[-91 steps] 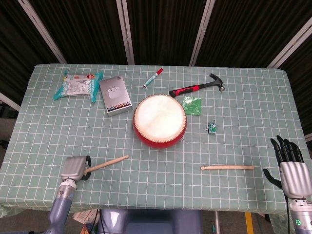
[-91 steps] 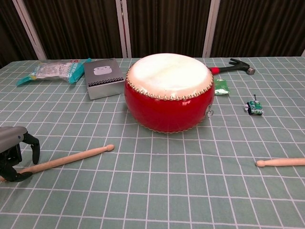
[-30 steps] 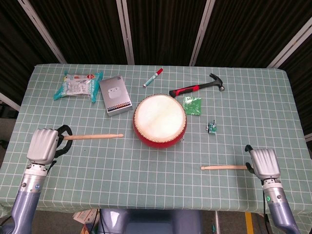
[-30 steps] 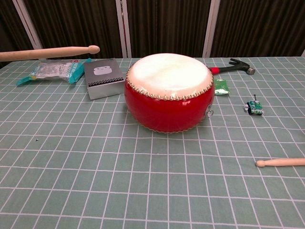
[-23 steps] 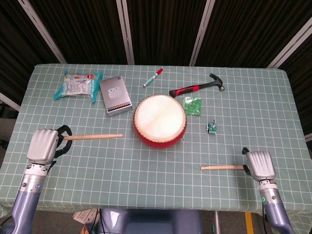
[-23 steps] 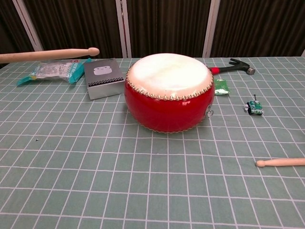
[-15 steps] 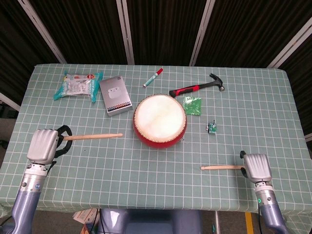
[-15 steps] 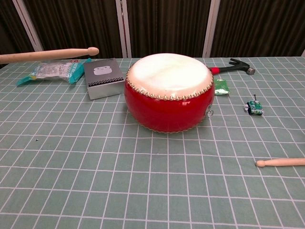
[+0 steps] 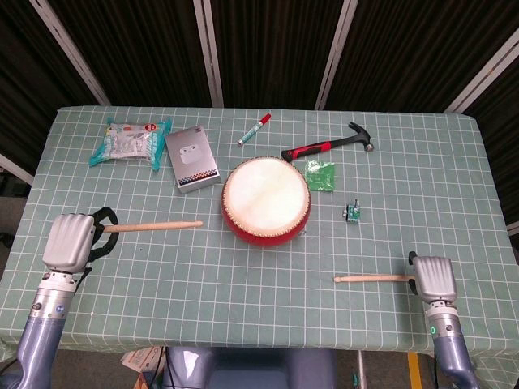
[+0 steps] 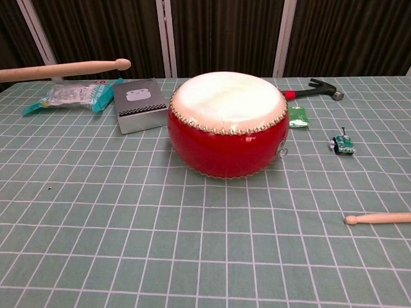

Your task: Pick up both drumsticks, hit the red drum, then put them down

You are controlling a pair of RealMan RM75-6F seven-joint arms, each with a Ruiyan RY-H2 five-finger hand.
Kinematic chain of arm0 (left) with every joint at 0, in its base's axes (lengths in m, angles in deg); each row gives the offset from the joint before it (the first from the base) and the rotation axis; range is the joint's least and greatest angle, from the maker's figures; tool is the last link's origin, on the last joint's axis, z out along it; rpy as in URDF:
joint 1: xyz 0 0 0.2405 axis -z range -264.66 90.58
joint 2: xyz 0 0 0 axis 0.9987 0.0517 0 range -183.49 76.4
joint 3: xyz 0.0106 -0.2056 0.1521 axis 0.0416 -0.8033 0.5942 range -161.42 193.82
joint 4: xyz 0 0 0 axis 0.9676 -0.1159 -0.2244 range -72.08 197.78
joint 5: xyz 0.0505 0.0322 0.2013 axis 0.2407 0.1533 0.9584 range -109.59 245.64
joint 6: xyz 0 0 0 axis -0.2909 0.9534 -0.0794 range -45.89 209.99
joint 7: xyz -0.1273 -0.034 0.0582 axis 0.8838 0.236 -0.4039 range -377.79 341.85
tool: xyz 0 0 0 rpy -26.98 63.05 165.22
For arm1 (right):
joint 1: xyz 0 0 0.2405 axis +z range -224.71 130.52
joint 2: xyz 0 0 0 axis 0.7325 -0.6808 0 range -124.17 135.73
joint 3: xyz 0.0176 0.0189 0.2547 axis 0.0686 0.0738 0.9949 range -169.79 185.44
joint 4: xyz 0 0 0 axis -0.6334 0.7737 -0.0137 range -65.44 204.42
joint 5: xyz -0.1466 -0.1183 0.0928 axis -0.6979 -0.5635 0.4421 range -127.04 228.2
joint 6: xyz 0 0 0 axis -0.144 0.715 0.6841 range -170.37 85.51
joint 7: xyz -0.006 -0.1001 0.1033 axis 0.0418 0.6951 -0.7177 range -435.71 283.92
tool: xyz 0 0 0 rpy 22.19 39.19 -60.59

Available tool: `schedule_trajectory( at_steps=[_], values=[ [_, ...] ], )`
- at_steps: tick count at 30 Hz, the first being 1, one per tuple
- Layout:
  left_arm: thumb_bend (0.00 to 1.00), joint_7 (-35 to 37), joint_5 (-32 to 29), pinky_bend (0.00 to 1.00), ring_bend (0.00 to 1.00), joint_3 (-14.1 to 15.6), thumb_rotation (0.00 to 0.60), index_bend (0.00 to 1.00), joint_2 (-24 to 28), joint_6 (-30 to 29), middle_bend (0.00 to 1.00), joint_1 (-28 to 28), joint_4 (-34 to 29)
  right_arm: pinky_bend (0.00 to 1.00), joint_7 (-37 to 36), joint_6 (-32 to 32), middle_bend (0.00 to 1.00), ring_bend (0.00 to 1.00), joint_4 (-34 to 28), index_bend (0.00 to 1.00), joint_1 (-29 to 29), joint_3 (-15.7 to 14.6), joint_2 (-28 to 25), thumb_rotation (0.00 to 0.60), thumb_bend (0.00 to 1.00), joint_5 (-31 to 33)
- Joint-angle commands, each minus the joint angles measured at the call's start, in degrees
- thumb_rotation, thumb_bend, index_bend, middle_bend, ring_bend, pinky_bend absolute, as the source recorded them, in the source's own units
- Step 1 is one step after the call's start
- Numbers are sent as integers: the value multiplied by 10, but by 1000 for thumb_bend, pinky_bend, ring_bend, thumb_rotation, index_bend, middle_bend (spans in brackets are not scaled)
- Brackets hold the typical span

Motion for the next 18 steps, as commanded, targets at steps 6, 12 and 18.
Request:
schedule_trajectory(
  at_steps=[6, 12, 18],
  values=[
    [488, 1, -5, 1000, 1000, -3, 600, 745, 0, 4, 1000, 0, 3, 1000, 3, -6, 968, 1000, 2, 447, 0, -5, 8, 600, 317, 10],
    [488, -3, -4, 1000, 1000, -2, 600, 745, -2, 5, 1000, -1, 3, 1000, 5, -10, 967, 1000, 6, 447, 4, -7, 17, 600, 317, 13],
    [488, -5, -9, 1000, 1000, -4, 600, 745, -4, 8, 1000, -1, 6, 1000, 8, -13, 968, 1000, 9, 447, 7, -10, 23, 600, 318, 14]
  ],
)
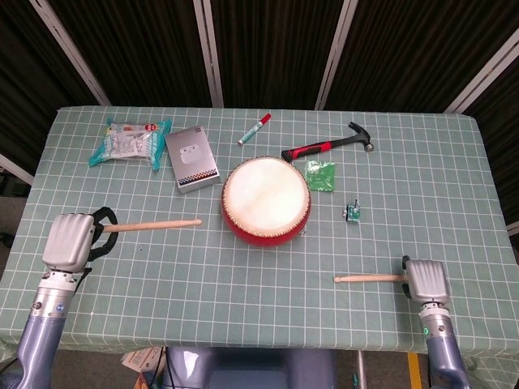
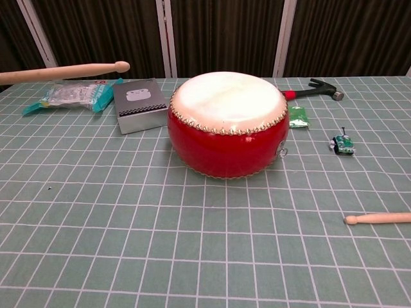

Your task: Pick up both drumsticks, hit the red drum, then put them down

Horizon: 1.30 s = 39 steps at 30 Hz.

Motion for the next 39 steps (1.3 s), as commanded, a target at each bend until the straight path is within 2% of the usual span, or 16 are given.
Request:
schedule_trajectory(
  at_steps=[1, 16, 18, 20, 27, 33, 39],
  values=[
    [488, -1, -1, 1000, 1000, -1, 600, 745, -1, 2, 1000, 0, 1, 1000, 2, -1, 968, 1000, 1, 448, 1, -2, 2, 600, 319, 0],
    [488, -6, -5, 1000, 1000, -2, 600, 745, -2, 2, 1000, -1, 1, 1000, 7, -19, 968, 1000, 23, 507, 8, 0, 13, 600, 382, 25],
    [488, -6, -6, 1000, 1000, -2, 600, 745, -2, 2, 1000, -2, 0, 1000, 7, -19, 968, 1000, 24, 544, 9, -1, 13, 600, 405, 26],
    [488, -7, -6, 1000, 1000, -3, 600, 745, -2, 3, 1000, -2, 0, 1000, 7, -19, 968, 1000, 23, 623, 9, -1, 13, 600, 440, 27],
    [488, -5, -6, 1000, 1000, -4, 600, 744, 0, 2, 1000, -3, -2, 1000, 5, -13, 967, 1000, 10, 826, 9, -4, 8, 600, 474, 20],
    [488, 0, -4, 1000, 1000, -7, 600, 743, 6, 0, 1000, -4, -7, 1000, -15, -1, 970, 1000, -51, 906, 9, 8, -27, 600, 519, 14],
    [488, 5, 1, 1000, 1000, -11, 600, 744, 16, -3, 1000, -6, -18, 1000, -62, 25, 975, 1000, -158, 921, 4, 26, -110, 600, 529, -21]
  ],
)
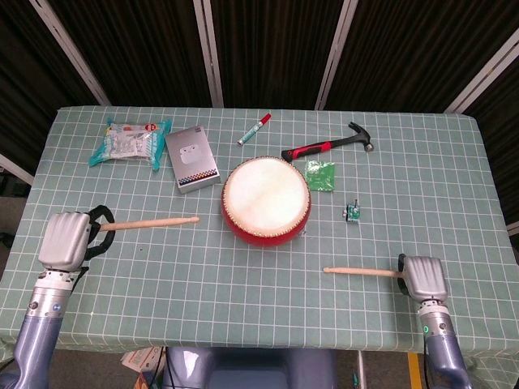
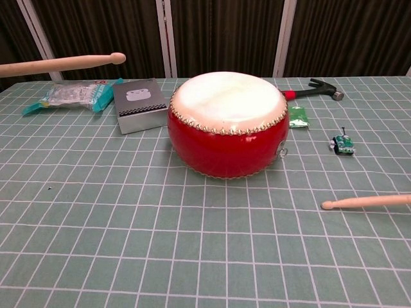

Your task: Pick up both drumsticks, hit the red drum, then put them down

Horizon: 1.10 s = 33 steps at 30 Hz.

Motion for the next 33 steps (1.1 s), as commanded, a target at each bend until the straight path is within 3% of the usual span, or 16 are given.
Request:
schedule_trajectory(
  at_steps=[1, 9, 17, 26, 33],
  values=[
    [488, 3, 2, 1000, 1000, -2, 600, 744, 4, -2, 1000, -1, -6, 1000, -39, 22, 976, 1000, -73, 923, -5, 14, -63, 600, 530, -30],
    [488, 7, 2, 1000, 1000, -18, 600, 744, 17, -5, 1000, 4, -27, 1000, -113, 39, 980, 1000, -171, 931, -19, 34, -166, 600, 533, -53],
    [488, 15, -15, 1000, 1000, -44, 600, 745, 24, 1, 1000, 18, -41, 1000, -184, 29, 983, 1000, -222, 946, -16, 72, -231, 600, 562, -11],
    [485, 35, -51, 1000, 1000, -85, 600, 746, 32, 24, 1000, 47, -35, 1000, -211, -9, 985, 1000, -236, 948, 28, 128, -261, 600, 562, 85],
    [485, 48, -88, 1000, 1000, -113, 600, 746, 28, 47, 1000, 76, -20, 1000, -179, -37, 985, 1000, -227, 947, 81, 144, -241, 600, 564, 137]
  ],
)
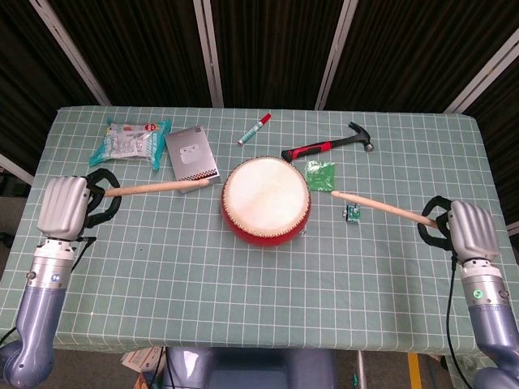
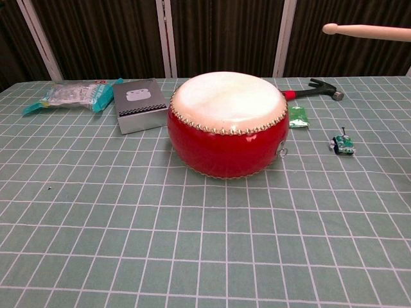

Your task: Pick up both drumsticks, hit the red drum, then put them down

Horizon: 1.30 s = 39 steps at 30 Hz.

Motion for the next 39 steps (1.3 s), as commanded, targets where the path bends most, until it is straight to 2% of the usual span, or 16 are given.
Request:
schedule_trajectory(
  at_steps=[1, 15, 23, 28, 32, 36, 39],
  values=[
    [485, 3, -13, 1000, 1000, -8, 600, 746, -4, 11, 1000, 13, 11, 1000, 18, -14, 985, 1000, 6, 947, 25, 7, 14, 600, 564, 24],
    [485, 24, -49, 1000, 1000, -17, 600, 746, -7, 24, 1000, 26, 49, 1000, 57, -58, 985, 1000, 66, 947, 116, 13, 87, 600, 564, 84],
    [485, 33, -67, 1000, 1000, -14, 600, 746, -14, 38, 1000, 35, 71, 1000, 38, -61, 985, 1000, 103, 947, 141, 37, 103, 600, 564, 123],
    [485, 32, -75, 1000, 1000, -18, 600, 746, -15, 30, 1000, 36, 69, 1000, -6, -37, 985, 1000, 112, 947, 139, 54, 112, 600, 564, 76],
    [485, 36, -73, 1000, 1000, -23, 600, 746, -8, 20, 1000, 33, 58, 1000, -52, -20, 985, 1000, 129, 947, 136, 61, 140, 600, 563, 40],
    [485, 41, -70, 1000, 1000, -24, 600, 746, 0, 16, 1000, 31, 48, 1000, -72, -20, 985, 1000, 168, 947, 146, 48, 191, 600, 564, 28],
    [485, 43, -72, 1000, 1000, -22, 600, 746, 3, 19, 1000, 32, 47, 1000, -41, -37, 985, 1000, 203, 947, 163, 19, 230, 600, 564, 32]
  ],
)
